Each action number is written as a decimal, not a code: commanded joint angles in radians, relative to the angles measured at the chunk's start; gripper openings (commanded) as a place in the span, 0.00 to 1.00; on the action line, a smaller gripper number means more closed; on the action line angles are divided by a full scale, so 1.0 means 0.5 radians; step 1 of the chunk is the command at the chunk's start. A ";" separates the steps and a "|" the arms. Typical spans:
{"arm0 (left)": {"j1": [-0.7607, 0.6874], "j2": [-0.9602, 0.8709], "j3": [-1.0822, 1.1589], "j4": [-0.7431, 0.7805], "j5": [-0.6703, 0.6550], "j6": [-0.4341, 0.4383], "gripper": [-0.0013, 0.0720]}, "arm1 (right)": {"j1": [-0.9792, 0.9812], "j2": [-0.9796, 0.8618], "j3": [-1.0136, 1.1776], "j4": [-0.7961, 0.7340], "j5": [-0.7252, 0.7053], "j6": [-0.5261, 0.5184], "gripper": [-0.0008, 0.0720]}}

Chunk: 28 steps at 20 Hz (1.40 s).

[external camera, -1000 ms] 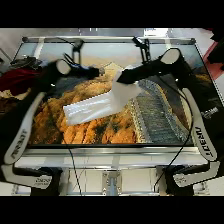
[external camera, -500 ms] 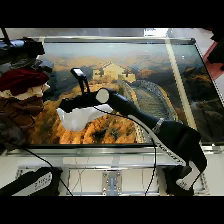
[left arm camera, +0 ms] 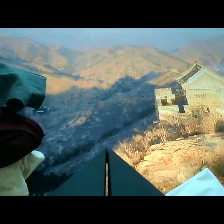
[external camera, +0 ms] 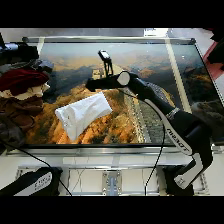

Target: Fold the shirts.

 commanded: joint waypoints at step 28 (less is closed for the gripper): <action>0.002 0.002 0.000 -0.150 -0.011 0.055 0.04 | -0.295 -0.679 0.159 1.066 0.671 -0.506 0.05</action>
